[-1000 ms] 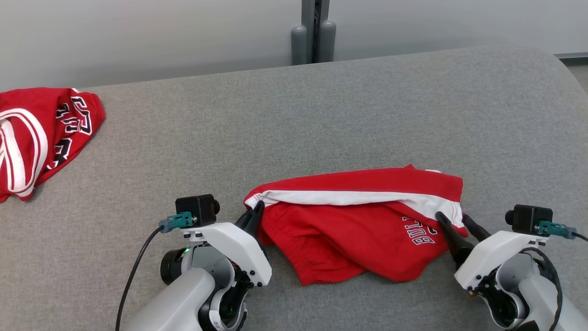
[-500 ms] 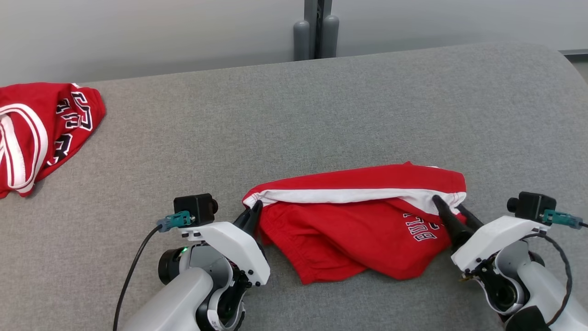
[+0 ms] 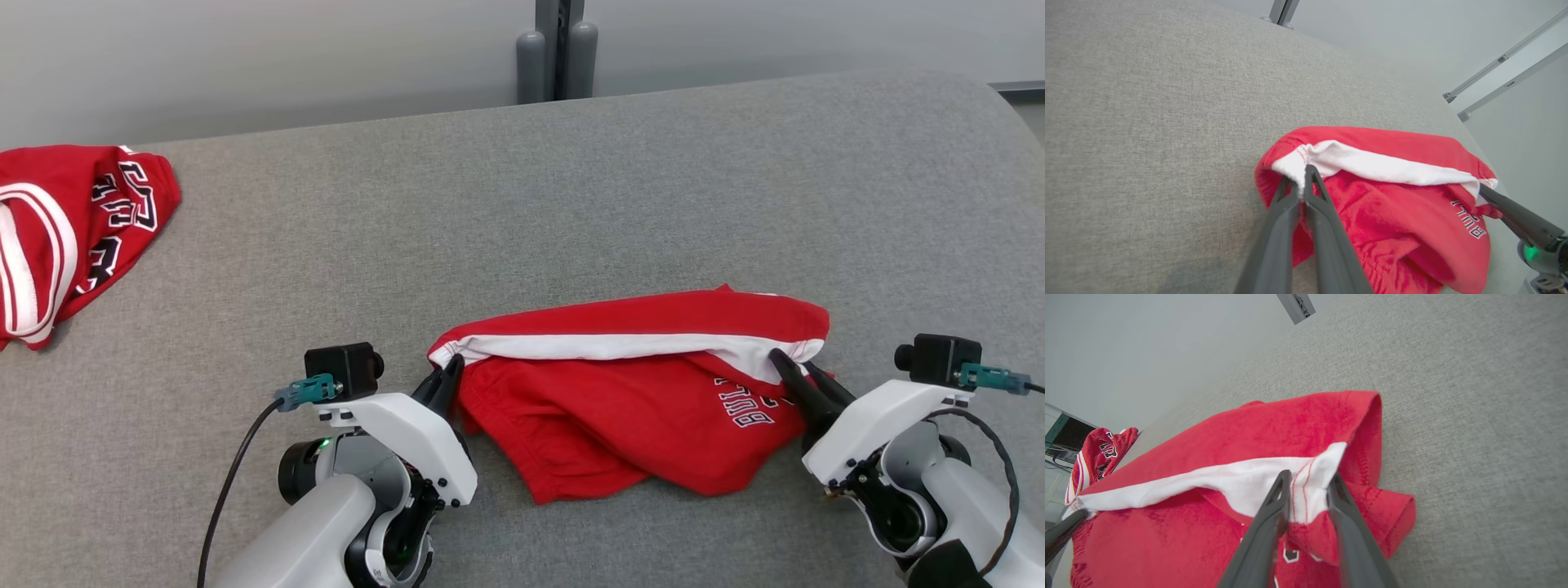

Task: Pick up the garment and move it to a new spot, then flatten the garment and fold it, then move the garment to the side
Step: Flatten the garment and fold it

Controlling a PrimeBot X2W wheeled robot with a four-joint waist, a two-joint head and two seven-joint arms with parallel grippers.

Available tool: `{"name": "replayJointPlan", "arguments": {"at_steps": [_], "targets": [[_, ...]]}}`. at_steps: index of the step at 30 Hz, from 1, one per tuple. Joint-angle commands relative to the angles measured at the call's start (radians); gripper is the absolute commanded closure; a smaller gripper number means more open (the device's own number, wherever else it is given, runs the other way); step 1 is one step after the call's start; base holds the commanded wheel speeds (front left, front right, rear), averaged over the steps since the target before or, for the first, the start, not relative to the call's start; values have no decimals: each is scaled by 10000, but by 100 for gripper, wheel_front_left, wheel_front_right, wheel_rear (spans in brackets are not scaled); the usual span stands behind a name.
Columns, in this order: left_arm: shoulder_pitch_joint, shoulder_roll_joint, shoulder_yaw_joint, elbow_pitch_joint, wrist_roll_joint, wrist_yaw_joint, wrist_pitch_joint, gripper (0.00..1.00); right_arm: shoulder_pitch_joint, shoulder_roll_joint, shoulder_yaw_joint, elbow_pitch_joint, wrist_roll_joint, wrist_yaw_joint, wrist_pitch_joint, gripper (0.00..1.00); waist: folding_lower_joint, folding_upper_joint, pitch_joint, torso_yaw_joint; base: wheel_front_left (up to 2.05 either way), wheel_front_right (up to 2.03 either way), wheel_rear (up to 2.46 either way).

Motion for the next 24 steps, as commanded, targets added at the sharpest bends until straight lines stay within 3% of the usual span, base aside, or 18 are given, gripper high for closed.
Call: {"name": "replayJointPlan", "arguments": {"at_steps": [1, 4, 5, 14, 24], "targets": [[23, 57, 31, 6, -11, 27, -48, 100, -140, -83, 29, 47, 30, 2, -11, 60, 0, 0, 3, 18, 0, 0, 0], [18, 49, 20, 41, -15, 5, -49, 100, -303, -164, 206, 324, -151, 2, -86, 81, 0, 0, 2, 80, 0, 0, 0], [16, 48, 16, 48, -16, -3, -55, 100, -364, -167, 251, 414, -173, 2, -120, 100, 0, 0, -2, 101, 0, 0, 0], [-49, 179, 103, -183, 142, -293, -449, 100, -649, -373, 487, 296, -73, 2, -655, 100, 0, 0, -191, 139, 0, 0, 0], [-109, 457, 423, -1100, 141, -572, -947, 100, -462, -1203, 415, -1524, -29, 2, -916, 100, 0, 0, -842, -35, 0, 0, 0]]}}
